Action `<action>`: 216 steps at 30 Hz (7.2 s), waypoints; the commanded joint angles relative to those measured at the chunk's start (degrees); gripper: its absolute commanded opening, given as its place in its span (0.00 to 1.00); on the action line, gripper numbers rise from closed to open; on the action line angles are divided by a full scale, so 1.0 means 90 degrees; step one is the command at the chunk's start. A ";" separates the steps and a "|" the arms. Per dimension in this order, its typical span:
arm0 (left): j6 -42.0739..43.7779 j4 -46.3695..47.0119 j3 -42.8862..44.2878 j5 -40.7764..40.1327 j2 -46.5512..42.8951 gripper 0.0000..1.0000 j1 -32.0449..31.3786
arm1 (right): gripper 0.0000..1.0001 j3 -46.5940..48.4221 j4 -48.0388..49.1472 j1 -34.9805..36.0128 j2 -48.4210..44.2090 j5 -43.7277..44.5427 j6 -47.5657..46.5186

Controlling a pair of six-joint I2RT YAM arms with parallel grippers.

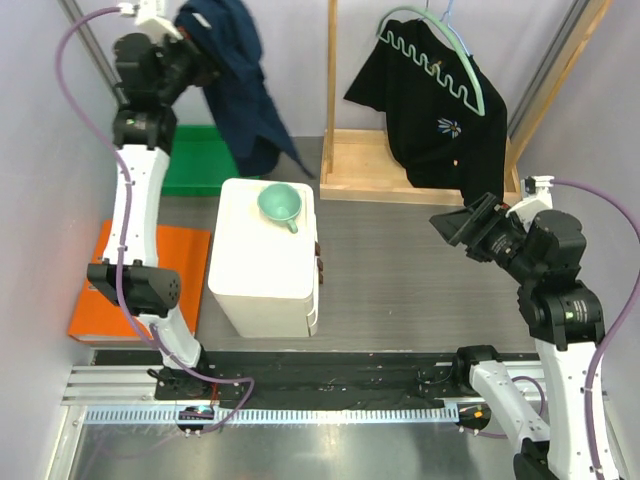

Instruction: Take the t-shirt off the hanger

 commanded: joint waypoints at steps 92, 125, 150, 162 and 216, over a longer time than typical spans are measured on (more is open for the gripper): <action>-0.4751 0.0809 -0.1635 -0.0690 0.3628 0.00 0.1564 | 0.73 -0.0945 0.1397 0.0231 0.1026 -0.1149 -0.0472; -0.6769 0.3768 -0.6980 -0.0154 -0.0659 0.76 0.2180 | 0.73 -0.0652 0.1173 0.0240 0.0781 -0.1178 -0.0570; -0.2821 0.2948 -0.7580 -0.0036 -0.5504 0.72 -0.0611 | 0.73 -0.0633 0.1173 0.0250 0.0908 -0.0768 -0.0697; -0.0582 0.1271 -0.6885 -0.1529 -0.5047 0.69 -0.5005 | 0.69 0.0264 0.0569 0.0250 0.1259 0.1716 -0.0980; -0.0005 -0.0282 -0.6582 -0.2937 -0.4685 0.70 -0.7664 | 0.52 0.5636 0.3946 -0.1811 0.7109 -0.3199 -0.2933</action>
